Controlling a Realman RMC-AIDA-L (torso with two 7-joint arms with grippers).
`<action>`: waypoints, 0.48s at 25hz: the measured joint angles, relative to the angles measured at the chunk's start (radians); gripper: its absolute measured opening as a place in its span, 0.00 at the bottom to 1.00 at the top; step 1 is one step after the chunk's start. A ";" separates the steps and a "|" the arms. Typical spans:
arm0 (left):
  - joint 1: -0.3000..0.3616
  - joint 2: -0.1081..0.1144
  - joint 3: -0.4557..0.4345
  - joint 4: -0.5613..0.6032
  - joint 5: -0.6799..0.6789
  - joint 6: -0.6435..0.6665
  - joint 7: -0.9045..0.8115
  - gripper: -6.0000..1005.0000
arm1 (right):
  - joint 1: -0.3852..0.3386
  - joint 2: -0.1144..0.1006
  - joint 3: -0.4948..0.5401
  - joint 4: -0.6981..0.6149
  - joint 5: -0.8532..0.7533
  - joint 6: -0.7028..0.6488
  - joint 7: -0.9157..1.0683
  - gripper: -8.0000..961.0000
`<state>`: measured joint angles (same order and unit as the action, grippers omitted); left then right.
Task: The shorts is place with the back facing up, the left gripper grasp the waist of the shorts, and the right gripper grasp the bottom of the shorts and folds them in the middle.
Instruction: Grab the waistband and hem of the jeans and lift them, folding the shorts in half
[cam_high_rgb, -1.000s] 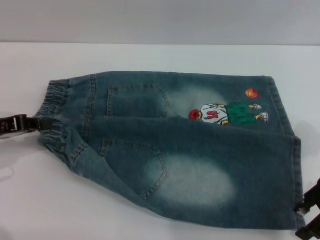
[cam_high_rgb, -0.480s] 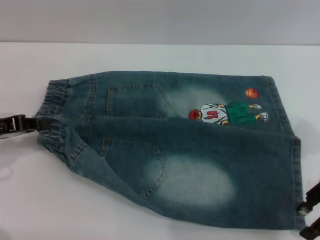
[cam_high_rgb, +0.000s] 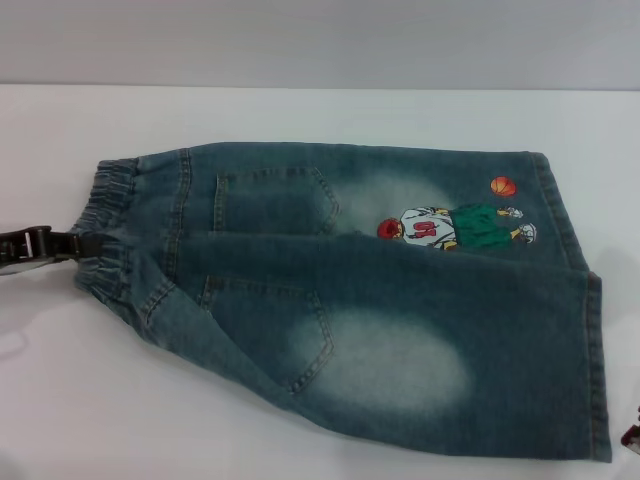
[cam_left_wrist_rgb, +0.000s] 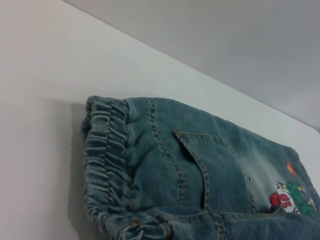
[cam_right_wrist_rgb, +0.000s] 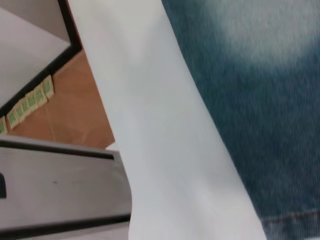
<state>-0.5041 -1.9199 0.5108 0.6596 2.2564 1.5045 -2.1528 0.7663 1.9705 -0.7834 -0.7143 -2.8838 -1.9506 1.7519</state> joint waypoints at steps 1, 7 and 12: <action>0.000 0.000 0.000 0.000 0.000 0.000 0.000 0.06 | 0.000 0.000 -0.002 0.000 -0.004 0.000 0.001 0.76; -0.003 -0.002 0.000 0.000 0.000 -0.004 -0.001 0.06 | -0.002 0.005 -0.016 0.004 -0.008 0.004 0.009 0.76; -0.004 -0.002 0.000 0.000 0.000 -0.004 -0.001 0.06 | -0.004 0.011 -0.026 0.004 -0.009 0.014 0.014 0.76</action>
<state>-0.5077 -1.9221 0.5107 0.6596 2.2564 1.5003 -2.1538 0.7620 1.9815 -0.8091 -0.7101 -2.8931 -1.9361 1.7656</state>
